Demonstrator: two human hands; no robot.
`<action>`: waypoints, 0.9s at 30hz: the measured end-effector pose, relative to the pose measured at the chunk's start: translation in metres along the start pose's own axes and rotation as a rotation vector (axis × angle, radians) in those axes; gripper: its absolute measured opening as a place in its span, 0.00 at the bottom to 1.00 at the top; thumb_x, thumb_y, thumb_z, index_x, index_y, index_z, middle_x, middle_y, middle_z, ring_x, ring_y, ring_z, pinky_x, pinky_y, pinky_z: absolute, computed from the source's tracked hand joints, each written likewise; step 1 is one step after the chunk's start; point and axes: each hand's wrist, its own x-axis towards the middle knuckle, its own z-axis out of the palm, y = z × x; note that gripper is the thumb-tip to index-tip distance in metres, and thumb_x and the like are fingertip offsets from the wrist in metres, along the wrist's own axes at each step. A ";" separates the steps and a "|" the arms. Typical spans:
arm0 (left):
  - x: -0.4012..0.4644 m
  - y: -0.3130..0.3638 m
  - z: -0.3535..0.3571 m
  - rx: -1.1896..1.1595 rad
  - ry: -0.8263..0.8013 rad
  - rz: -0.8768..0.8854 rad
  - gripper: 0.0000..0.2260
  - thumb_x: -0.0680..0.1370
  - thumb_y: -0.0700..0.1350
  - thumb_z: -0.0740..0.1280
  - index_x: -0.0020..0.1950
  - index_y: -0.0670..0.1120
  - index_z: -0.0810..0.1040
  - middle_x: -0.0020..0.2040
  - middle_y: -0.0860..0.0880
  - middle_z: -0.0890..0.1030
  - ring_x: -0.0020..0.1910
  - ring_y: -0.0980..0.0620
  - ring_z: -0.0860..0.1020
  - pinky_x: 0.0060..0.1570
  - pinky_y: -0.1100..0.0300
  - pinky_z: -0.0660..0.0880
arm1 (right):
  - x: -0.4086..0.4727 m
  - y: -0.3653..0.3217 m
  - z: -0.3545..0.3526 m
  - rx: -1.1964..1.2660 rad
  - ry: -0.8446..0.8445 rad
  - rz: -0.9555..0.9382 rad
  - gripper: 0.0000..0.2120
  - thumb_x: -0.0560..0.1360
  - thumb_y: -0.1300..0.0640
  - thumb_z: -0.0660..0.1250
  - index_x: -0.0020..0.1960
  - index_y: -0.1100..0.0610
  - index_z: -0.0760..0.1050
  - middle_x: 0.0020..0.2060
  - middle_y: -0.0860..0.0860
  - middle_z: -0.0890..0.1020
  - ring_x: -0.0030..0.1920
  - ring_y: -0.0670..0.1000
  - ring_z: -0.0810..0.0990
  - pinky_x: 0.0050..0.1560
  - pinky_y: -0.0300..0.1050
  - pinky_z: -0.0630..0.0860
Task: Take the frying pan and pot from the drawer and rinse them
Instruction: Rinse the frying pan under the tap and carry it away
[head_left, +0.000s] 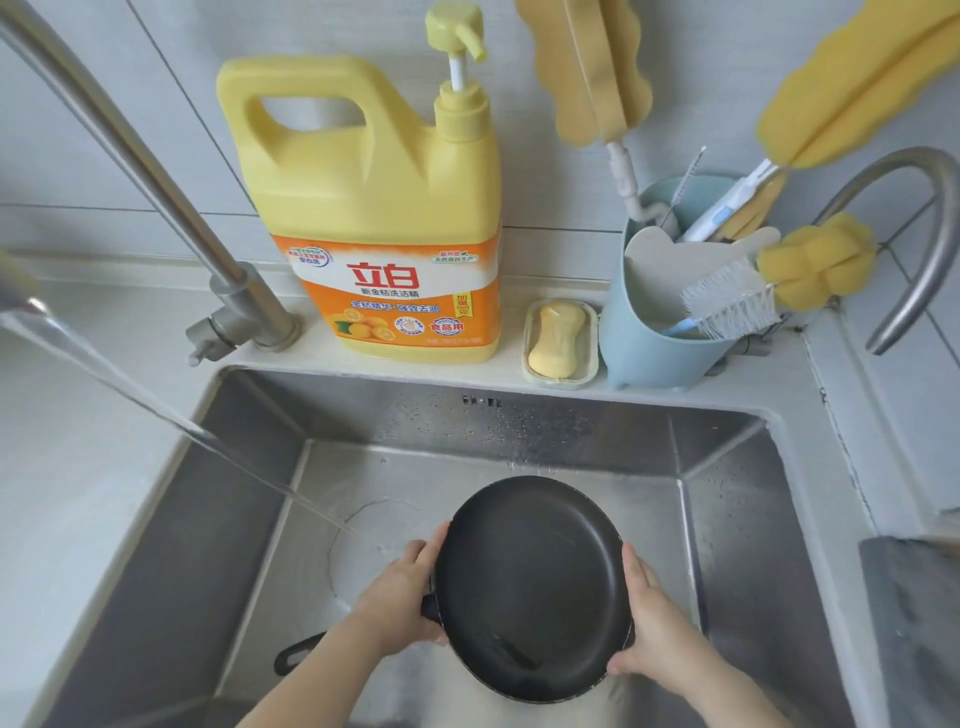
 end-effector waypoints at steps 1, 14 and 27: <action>-0.005 0.001 -0.004 0.023 0.033 -0.022 0.50 0.68 0.47 0.77 0.79 0.60 0.46 0.71 0.53 0.61 0.62 0.50 0.73 0.61 0.59 0.72 | 0.001 0.001 0.001 0.002 -0.001 -0.001 0.71 0.59 0.54 0.83 0.78 0.51 0.29 0.78 0.40 0.41 0.76 0.46 0.60 0.68 0.37 0.67; -0.126 0.001 -0.176 -0.531 1.178 -0.162 0.14 0.82 0.45 0.62 0.67 0.45 0.74 0.59 0.50 0.79 0.53 0.49 0.78 0.50 0.57 0.71 | 0.007 -0.002 -0.003 -0.014 -0.011 -0.019 0.63 0.61 0.53 0.73 0.77 0.56 0.28 0.79 0.48 0.42 0.72 0.49 0.66 0.53 0.32 0.71; -0.064 0.042 -0.203 -0.770 1.148 -0.067 0.13 0.83 0.48 0.54 0.62 0.41 0.67 0.46 0.35 0.70 0.59 0.31 0.71 0.54 0.42 0.71 | 0.000 0.001 -0.002 -0.033 -0.047 -0.001 0.68 0.63 0.52 0.81 0.78 0.53 0.28 0.79 0.47 0.47 0.58 0.44 0.75 0.57 0.35 0.73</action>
